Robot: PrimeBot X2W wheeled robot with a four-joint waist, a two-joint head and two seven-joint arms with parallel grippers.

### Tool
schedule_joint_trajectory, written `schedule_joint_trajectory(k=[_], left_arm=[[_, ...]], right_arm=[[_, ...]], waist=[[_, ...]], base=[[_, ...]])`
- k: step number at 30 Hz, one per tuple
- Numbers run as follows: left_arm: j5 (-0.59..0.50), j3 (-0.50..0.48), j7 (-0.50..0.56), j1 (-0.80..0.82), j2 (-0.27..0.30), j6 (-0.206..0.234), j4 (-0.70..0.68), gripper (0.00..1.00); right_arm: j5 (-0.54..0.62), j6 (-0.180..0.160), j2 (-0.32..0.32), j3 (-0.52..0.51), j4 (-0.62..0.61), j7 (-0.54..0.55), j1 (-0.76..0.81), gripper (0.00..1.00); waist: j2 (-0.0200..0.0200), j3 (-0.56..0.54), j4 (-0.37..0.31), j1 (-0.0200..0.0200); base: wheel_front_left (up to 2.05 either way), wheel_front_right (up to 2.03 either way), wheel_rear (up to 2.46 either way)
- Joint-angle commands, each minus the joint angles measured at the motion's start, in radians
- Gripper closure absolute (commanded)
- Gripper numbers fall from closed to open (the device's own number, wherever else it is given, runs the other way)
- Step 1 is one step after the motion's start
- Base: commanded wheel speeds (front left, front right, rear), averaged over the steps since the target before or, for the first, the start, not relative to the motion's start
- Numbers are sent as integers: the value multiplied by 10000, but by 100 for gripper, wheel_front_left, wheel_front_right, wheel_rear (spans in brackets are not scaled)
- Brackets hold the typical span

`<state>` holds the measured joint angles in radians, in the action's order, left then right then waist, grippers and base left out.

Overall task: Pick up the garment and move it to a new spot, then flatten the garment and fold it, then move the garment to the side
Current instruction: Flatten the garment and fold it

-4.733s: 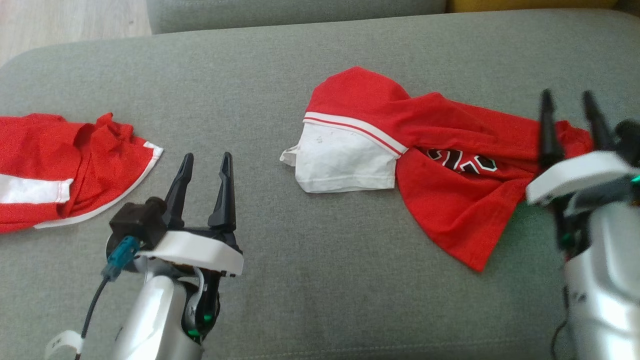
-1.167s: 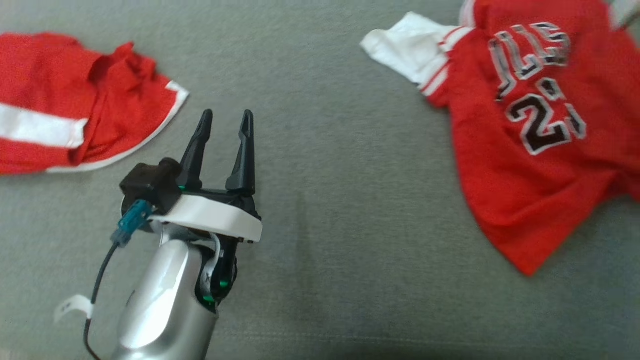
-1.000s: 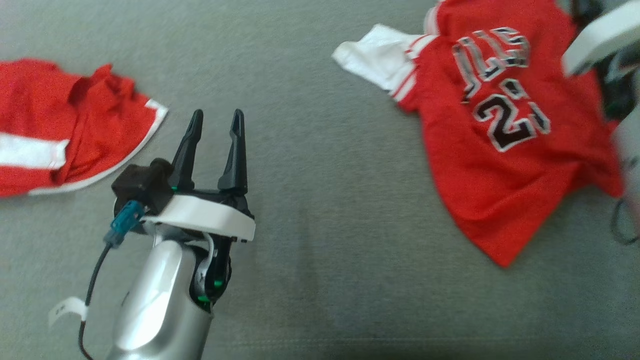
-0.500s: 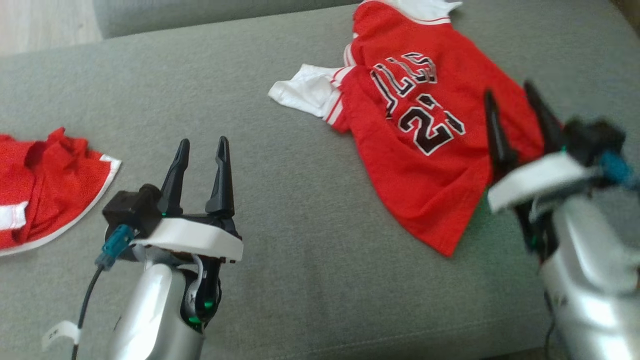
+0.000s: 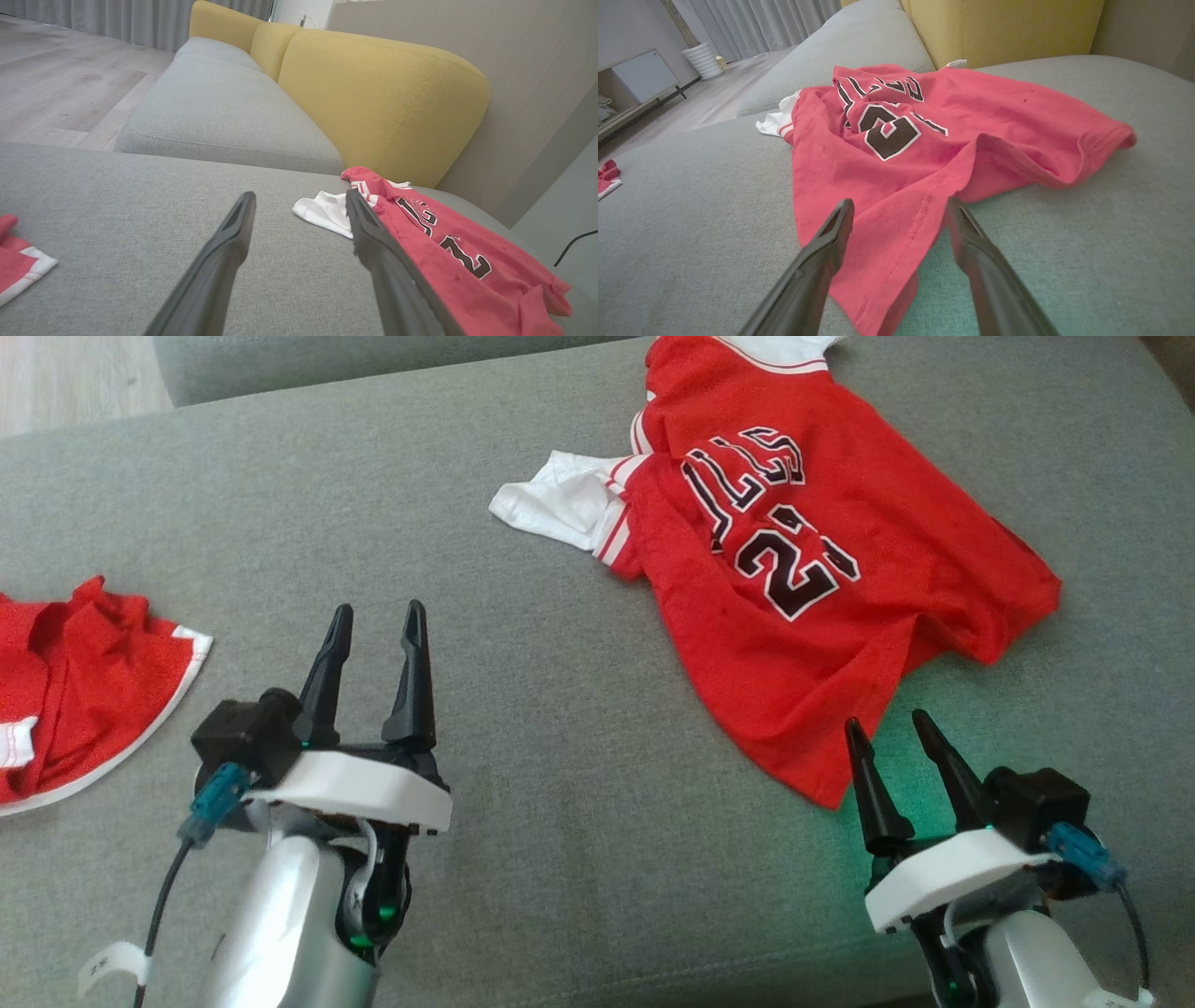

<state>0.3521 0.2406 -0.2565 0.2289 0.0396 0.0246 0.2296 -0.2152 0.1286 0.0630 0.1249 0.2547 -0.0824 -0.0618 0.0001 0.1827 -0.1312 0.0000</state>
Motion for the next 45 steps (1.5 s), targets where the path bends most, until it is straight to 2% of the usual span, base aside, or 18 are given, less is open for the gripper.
schedule_joint_trajectory(k=[1,10,23,24,25,32,38,45], left_arm=[[-118,-351,-53,212,106,-53,-285,0],[-156,-298,-53,272,106,-70,-273,0],[-208,-199,-53,458,106,-73,-240,0],[-207,-206,-53,461,106,-71,-235,0],[-205,-218,-53,458,106,-66,-232,0],[-196,-295,-53,391,106,-54,-208,0],[-162,-264,-53,295,106,-23,-233,0],[-124,-143,-53,309,106,-11,-253,0]], right_arm=[[16,21,-96,58,-303,76,-87,0],[-738,21,-124,164,437,715,-165,0],[-1604,21,-126,830,1878,1450,-898,0],[-1650,21,-126,891,1933,1490,-925,69],[-1653,21,-127,945,1963,1496,-950,100],[-1064,21,-125,461,1629,1129,-1315,100],[-609,21,267,-1074,700,1327,-1839,100],[164,21,658,-3029,172,2327,-2180,100]], waist=[[-1,15,47,0],[-1,183,234,0],[-1,555,587,0],[-1,549,597,0],[-1,541,599,0],[-1,383,540,0],[-1,200,428,0],[-1,155,439,0]], base=[[0,0,0],[0,0,0],[0,0,0],[0,0,0],[0,0,0],[0,0,0],[0,0,0],[0,0,0]])
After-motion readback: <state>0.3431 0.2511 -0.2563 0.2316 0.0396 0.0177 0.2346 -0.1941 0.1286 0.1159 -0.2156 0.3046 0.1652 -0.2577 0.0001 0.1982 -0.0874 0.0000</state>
